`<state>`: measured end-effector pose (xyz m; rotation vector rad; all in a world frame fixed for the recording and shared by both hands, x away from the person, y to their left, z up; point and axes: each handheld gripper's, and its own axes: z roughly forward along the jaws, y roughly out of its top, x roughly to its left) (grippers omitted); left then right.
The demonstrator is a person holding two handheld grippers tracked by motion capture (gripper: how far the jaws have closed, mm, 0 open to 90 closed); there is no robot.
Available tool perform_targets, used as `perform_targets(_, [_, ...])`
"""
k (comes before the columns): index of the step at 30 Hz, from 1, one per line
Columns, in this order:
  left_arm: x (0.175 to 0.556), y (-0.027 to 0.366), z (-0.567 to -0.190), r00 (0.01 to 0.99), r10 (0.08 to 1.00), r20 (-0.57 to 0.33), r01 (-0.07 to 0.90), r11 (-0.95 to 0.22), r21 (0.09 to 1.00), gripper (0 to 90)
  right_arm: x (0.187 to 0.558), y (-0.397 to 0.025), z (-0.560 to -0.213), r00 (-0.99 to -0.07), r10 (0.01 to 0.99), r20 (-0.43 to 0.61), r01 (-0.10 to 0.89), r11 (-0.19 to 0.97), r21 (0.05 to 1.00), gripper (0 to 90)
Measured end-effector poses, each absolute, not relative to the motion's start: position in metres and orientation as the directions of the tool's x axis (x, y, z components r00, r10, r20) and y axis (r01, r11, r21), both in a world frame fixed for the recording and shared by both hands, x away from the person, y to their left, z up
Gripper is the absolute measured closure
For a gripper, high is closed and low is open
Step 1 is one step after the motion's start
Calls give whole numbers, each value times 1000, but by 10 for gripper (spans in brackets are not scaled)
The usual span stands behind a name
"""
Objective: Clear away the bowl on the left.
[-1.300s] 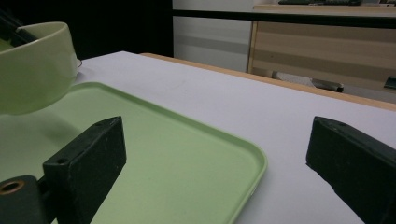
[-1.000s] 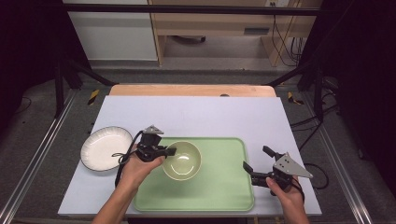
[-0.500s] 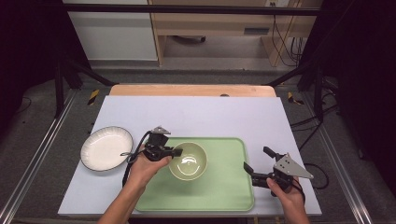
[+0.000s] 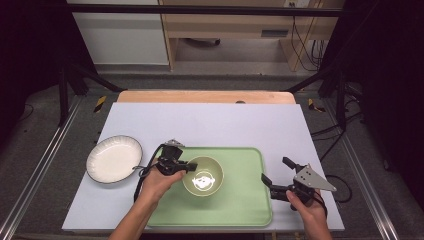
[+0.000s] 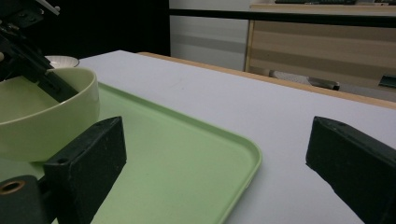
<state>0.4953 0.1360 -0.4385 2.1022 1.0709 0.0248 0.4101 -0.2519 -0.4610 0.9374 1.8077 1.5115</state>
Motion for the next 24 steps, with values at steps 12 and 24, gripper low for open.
perform_targets(12, [495,137,-442,646,701,-301,692,-372,618,828,411,-252,-462,-578,816,-5,144,109,984,52])
perform_targets(24, [497,138,-446,642,699,-316,703,-371,607,827,411,-252,-462,-579,815,-4,144,107,984,51])
